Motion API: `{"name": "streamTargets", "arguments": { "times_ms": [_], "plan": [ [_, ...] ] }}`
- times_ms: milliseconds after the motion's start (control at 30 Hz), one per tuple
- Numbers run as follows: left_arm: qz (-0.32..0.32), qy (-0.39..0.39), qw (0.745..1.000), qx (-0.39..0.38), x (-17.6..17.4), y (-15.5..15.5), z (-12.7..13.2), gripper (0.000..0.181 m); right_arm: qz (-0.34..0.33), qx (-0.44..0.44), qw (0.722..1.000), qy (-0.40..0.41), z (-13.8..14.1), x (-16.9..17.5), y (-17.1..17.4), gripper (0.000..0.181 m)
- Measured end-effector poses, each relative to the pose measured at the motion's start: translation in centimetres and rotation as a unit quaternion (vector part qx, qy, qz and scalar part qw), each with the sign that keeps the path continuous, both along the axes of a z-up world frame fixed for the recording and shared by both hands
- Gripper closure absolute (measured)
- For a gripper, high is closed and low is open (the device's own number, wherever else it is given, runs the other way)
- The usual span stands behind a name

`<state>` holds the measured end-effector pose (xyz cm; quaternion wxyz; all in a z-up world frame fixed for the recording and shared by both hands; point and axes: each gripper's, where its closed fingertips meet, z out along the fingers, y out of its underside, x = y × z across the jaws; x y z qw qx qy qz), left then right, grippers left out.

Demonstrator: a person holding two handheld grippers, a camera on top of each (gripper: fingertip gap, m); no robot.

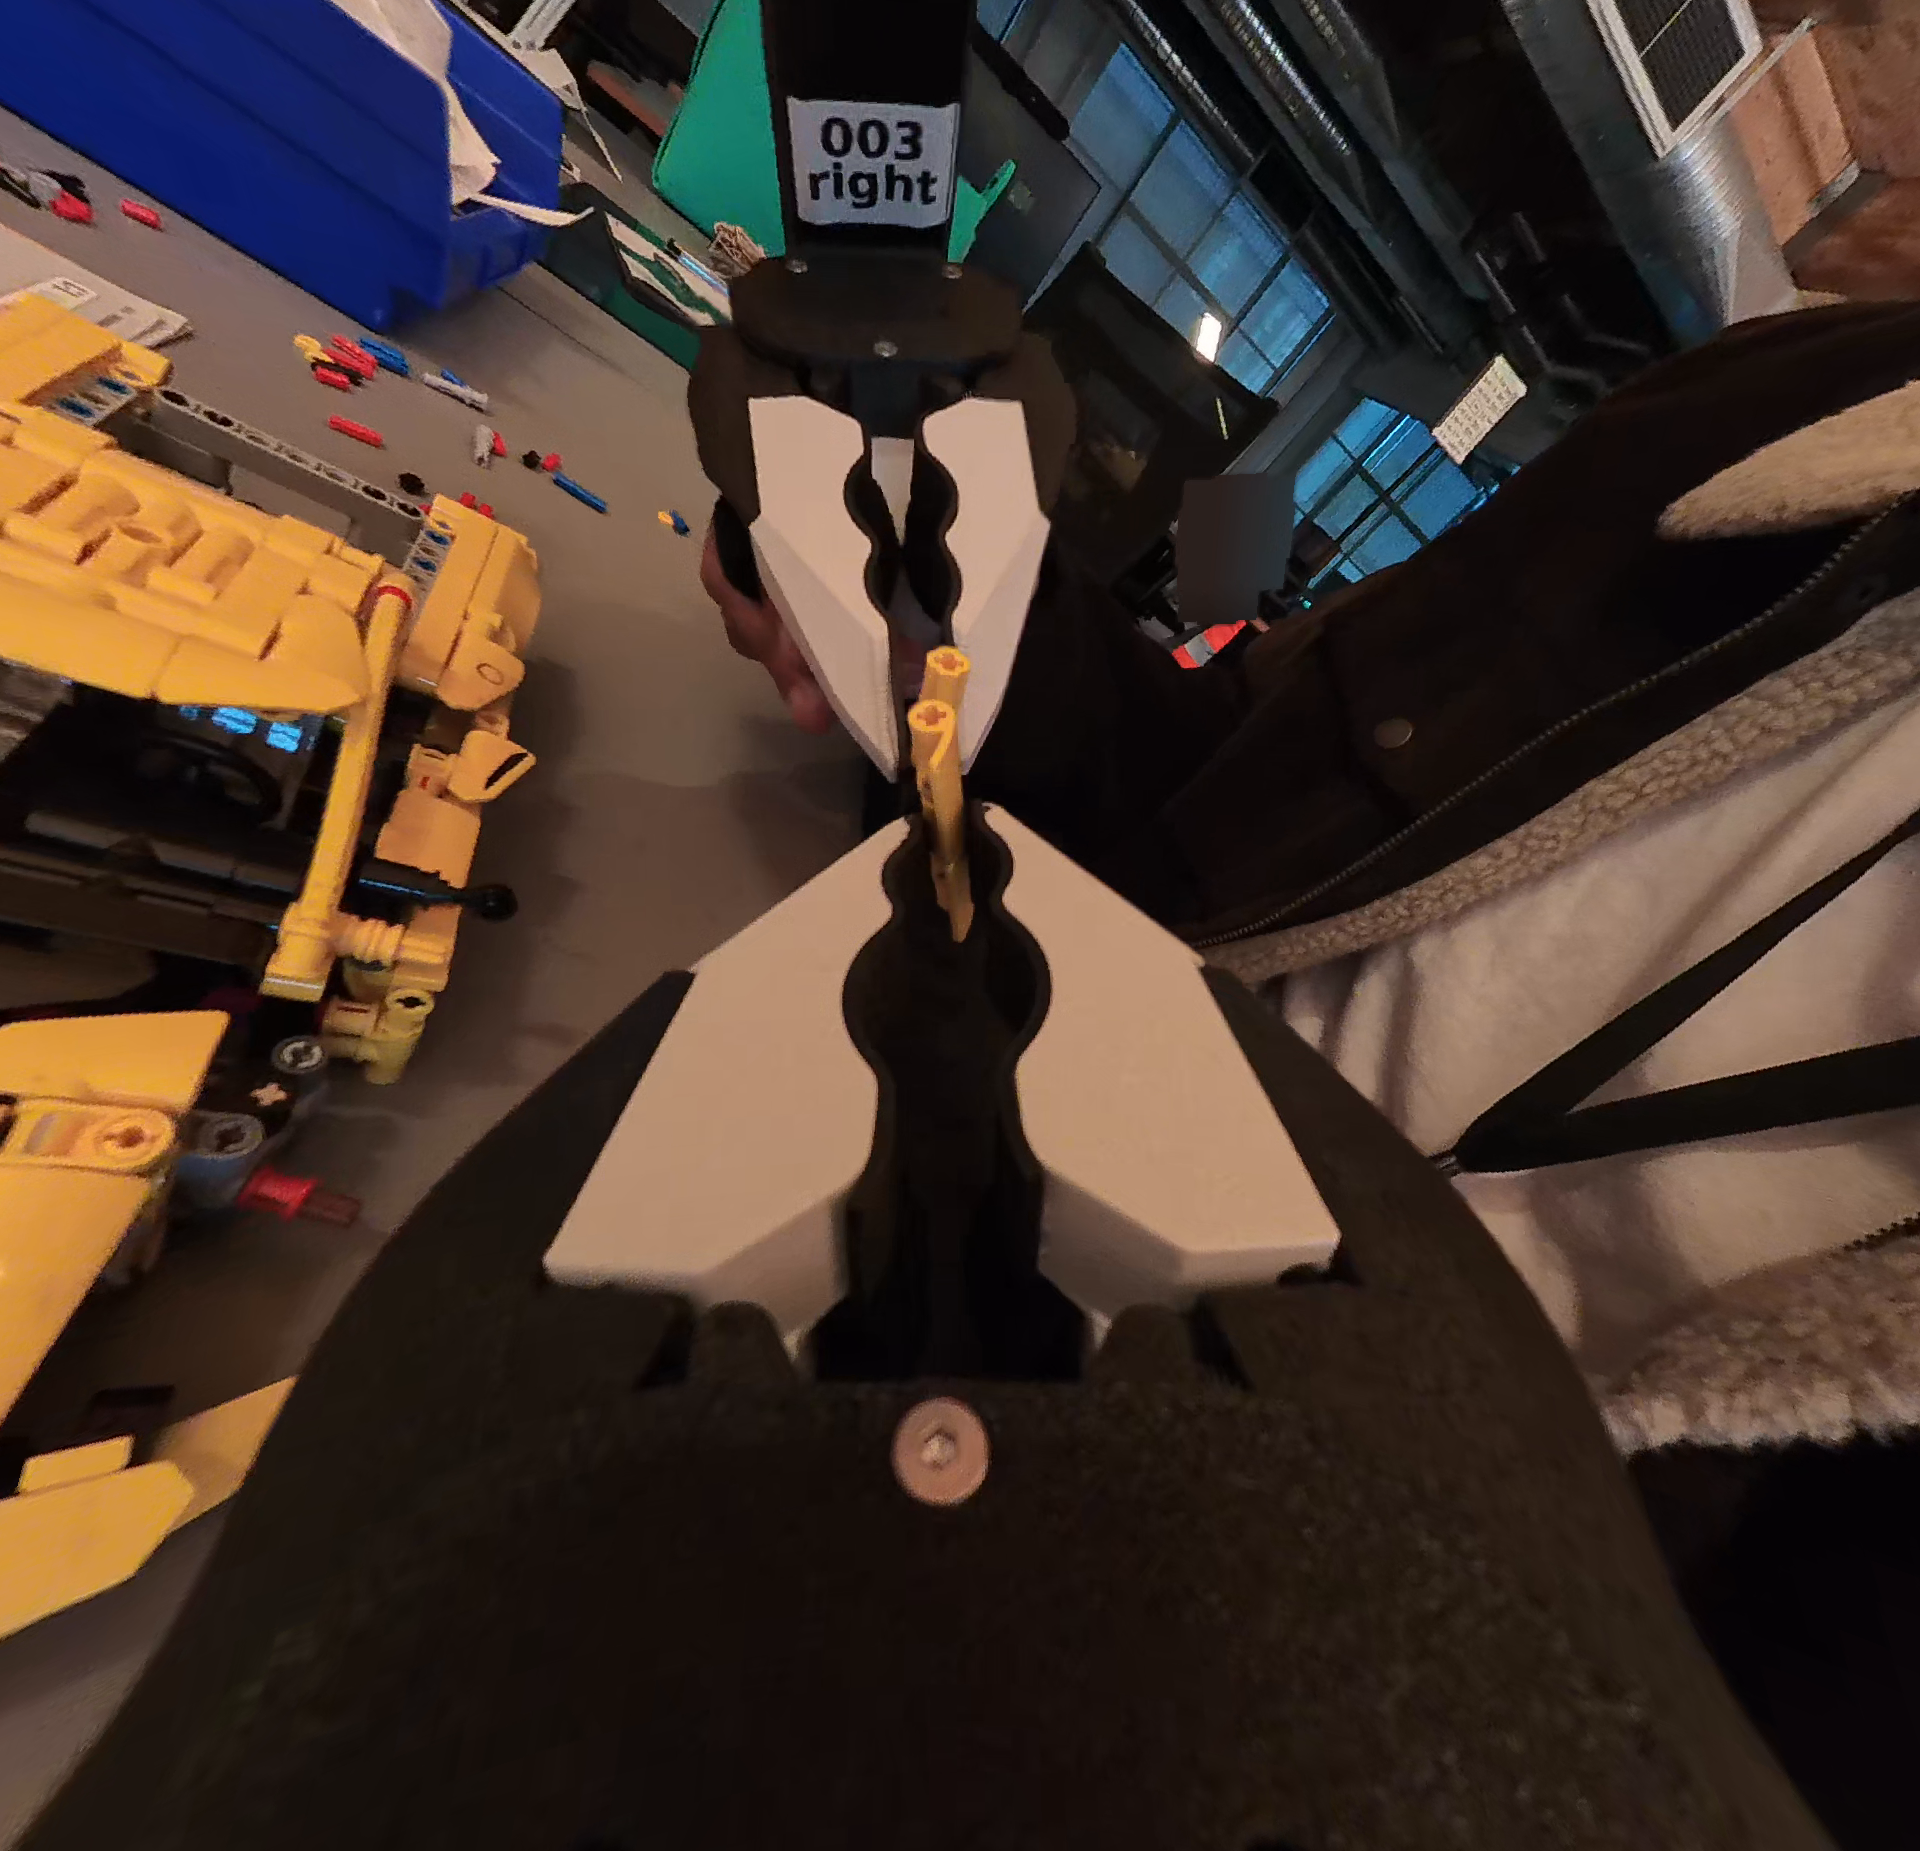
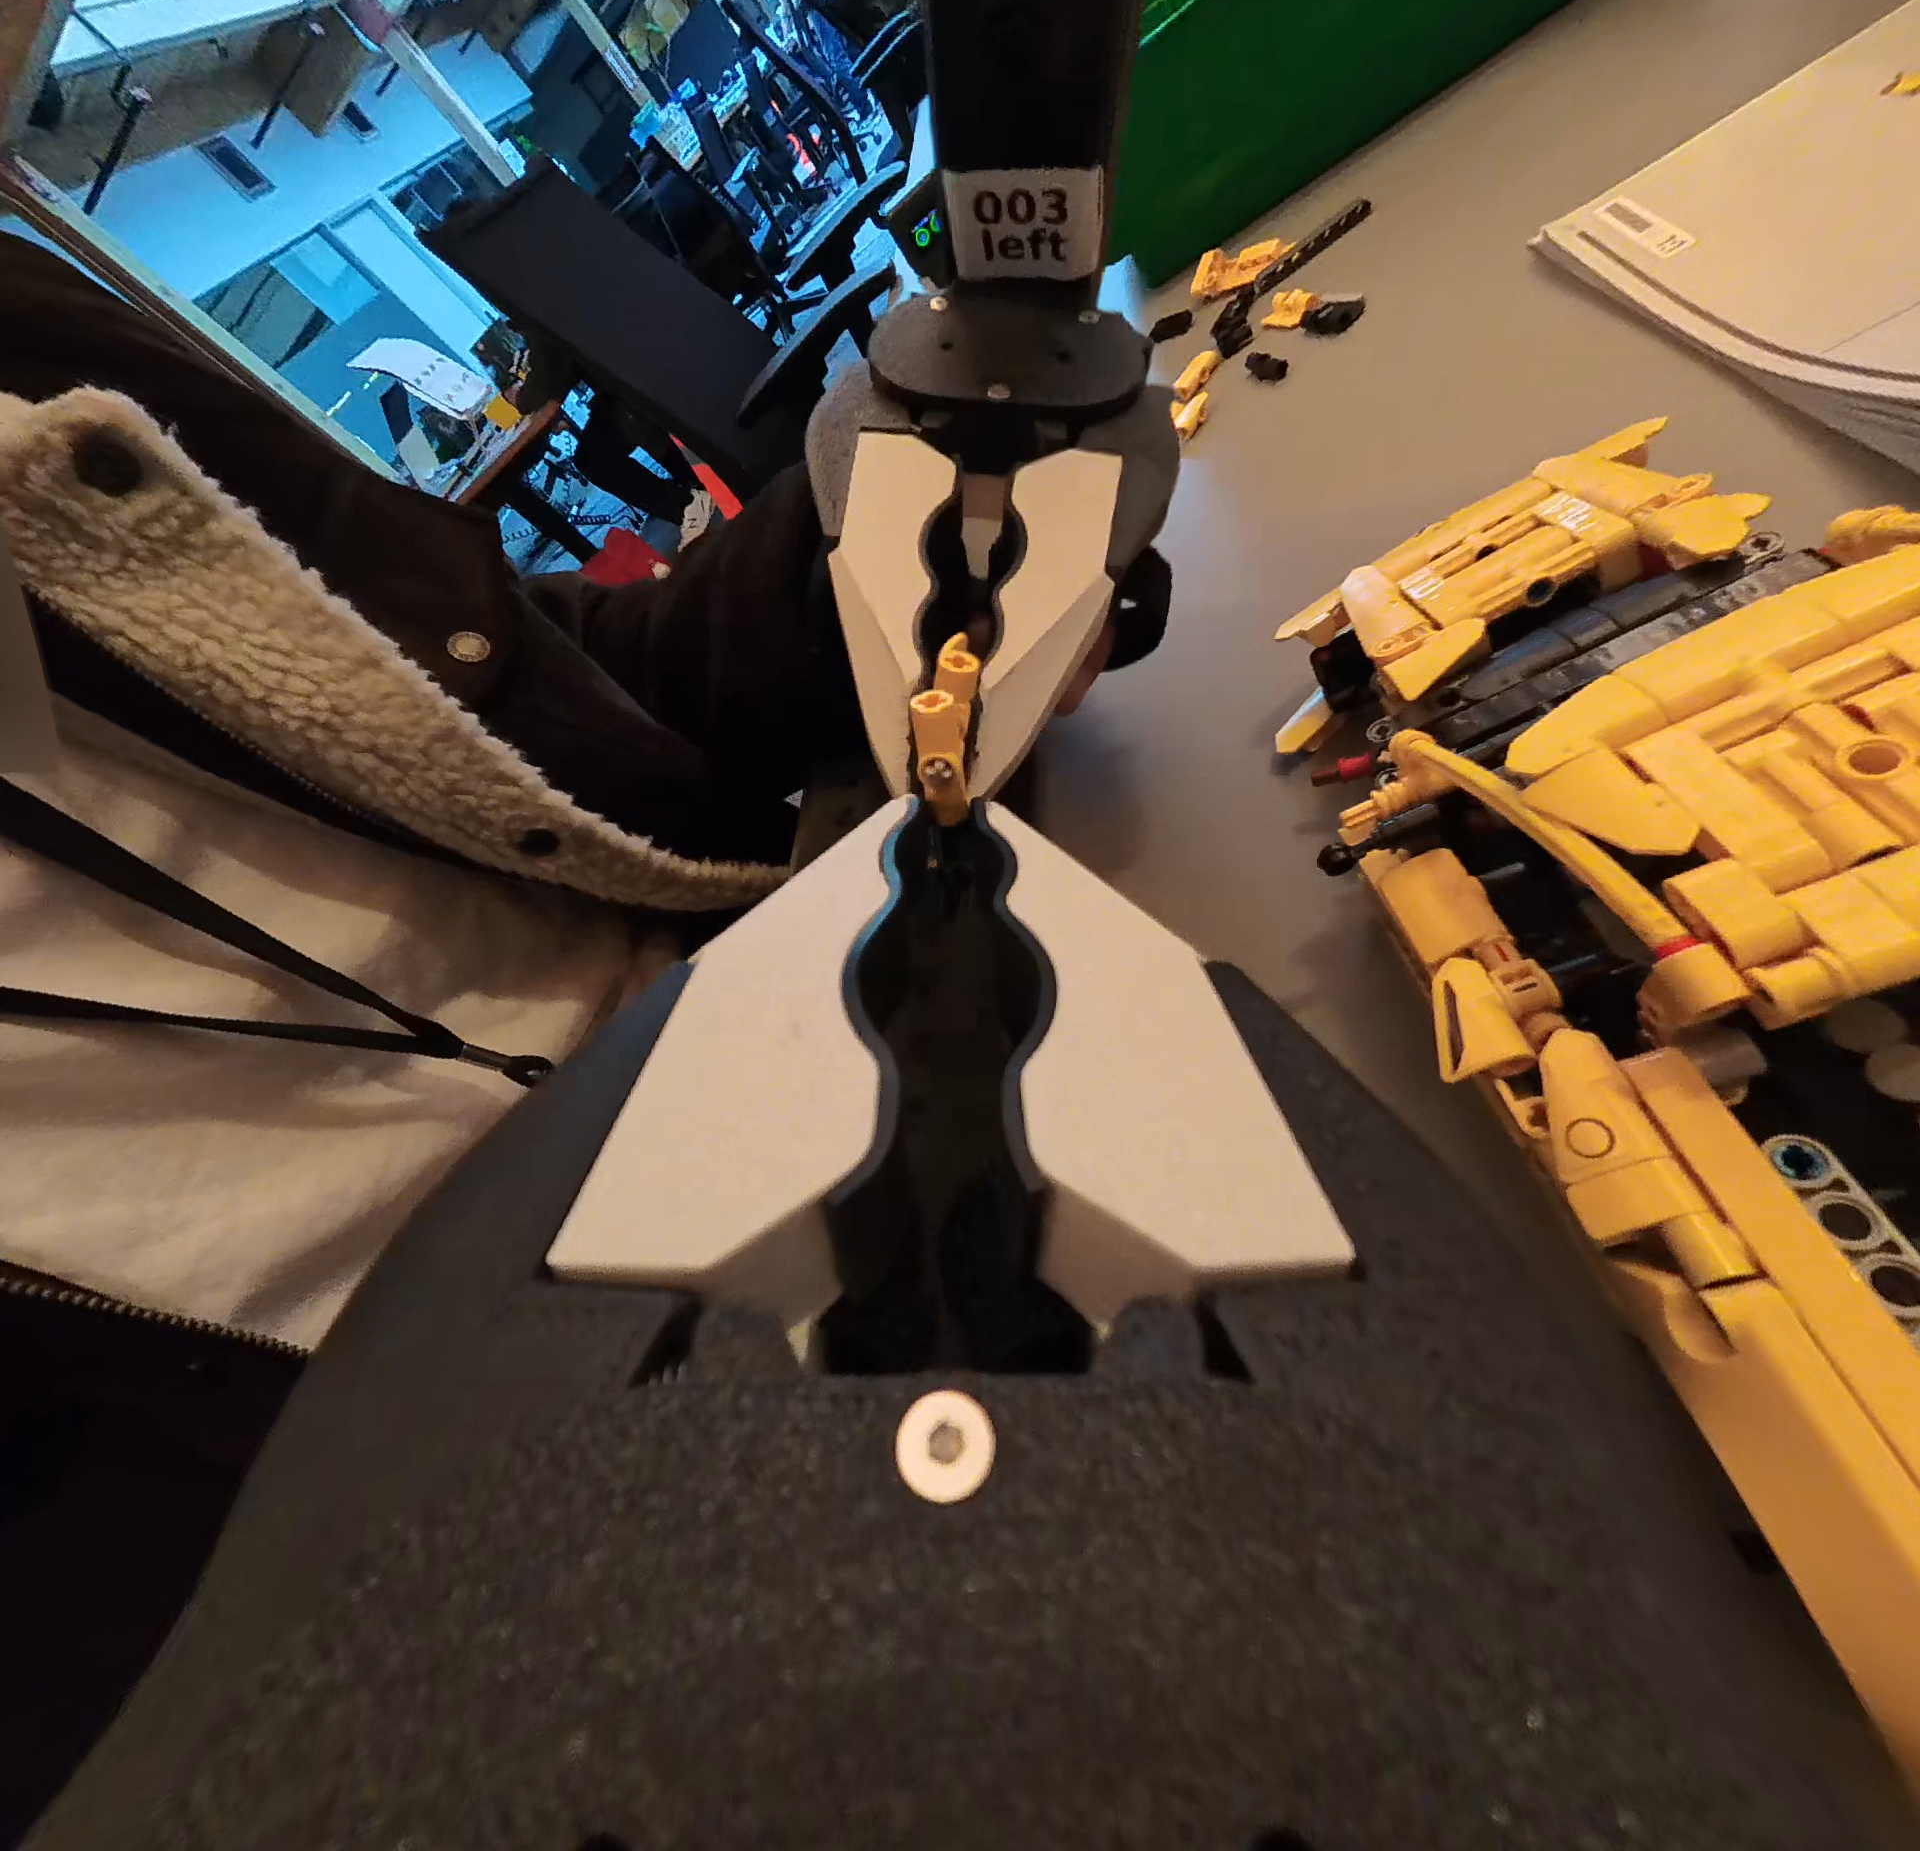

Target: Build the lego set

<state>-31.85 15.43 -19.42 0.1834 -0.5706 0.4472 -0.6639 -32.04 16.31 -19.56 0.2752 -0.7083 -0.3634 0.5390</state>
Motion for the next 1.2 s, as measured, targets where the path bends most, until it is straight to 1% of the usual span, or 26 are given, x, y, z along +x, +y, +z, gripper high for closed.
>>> {"name": "streamTargets", "arguments": {
  "times_ms": [67, 133, 200, 267, 333, 400, 500, 600, 667, 733, 833, 967, 1100, 1133, 1200],
  "plan": [
    [-0.001, -0.010, 1.000, -0.022, -0.1, 0.1, 0.4, 0.175, -0.003, 0.007, 1.000, 0.006, 0.3, -0.1, 0.0, 0.174],
    [0.001, -0.024, 0.998, -0.053, -0.2, 0.5, 0.8, 0.175, -0.012, 0.039, 0.999, 0.005, 0.5, -0.2, 0.2, 0.174],
    [0.001, -0.053, 0.995, -0.085, -0.5, 0.9, 1.7, 0.175, -0.005, 0.073, 0.997, 0.007, 0.6, -0.5, -0.1, 0.171],
    [0.007, -0.075, 0.991, -0.109, -0.8, 1.4, 2.5, 0.175, 0.001, 0.084, 0.996, -0.003, 0.2, -1.0, -0.3, 0.169],
    [0.006, -0.081, 0.989, -0.125, -0.9, 1.6, 2.6, 0.176, -0.005, 0.092, 0.996, -0.002, 0.3, -1.3, -0.1, 0.173],
    [0.006, -0.090, 0.988, -0.123, -1.1, 1.6, 2.9, 0.175, -0.007, 0.091, 0.996, 0.013, 0.8, -1.3, -0.1, 0.172],
    [0.008, -0.090, 0.988, -0.123, -1.1, 1.6, 2.9, 0.175, -0.008, 0.073, 0.997, 0.032, 1.3, -1.2, -0.1, 0.165],
    [0.004, -0.095, 0.988, -0.118, -1.1, 1.5, 3.2, 0.175, -0.007, 0.057, 0.997, 0.053, 2.0, -1.1, -0.1, 0.164],
    [0.002, -0.097, 0.988, -0.118, -1.1, 1.4, 3.3, 0.175, -0.011, 0.033, 0.997, 0.067, 2.3, -0.9, 0.1, 0.166],
    [0.002, -0.093, 0.989, -0.116, -1.0, 1.3, 3.1, 0.175, -0.020, 0.015, 0.997, 0.069, 2.4, -0.6, 0.5, 0.173],
    [0.001, -0.092, 0.989, -0.115, -0.9, 1.3, 3.1, 0.175, -0.020, 0.025, 0.998, 0.054, 2.0, -0.7, 0.3, 0.174],
    [0.014, -0.089, 0.988, -0.126, -0.9, 1.8, 2.9, 0.175, -0.041, 0.051, 0.997, 0.037, 1.8, -0.6, 1.0, 0.174],
    [0.012, -0.092, 0.983, -0.159, -0.9, 2.1, 2.8, 0.175, -0.068, 0.126, 0.990, -0.005, 1.5, -0.2, 1.7, 0.175],
    [0.009, -0.092, 0.982, -0.167, -1.0, 2.2, 2.8, 0.175, -0.068, 0.128, 0.989, -0.005, 1.5, -0.2, 1.6, 0.175],
    [0.011, -0.085, 0.982, -0.166, -0.9, 2.2, 2.5, 0.175, -0.062, 0.099, 0.993, 0.000, 1.3, -0.2, 1.5, 0.175]
  ]
}}
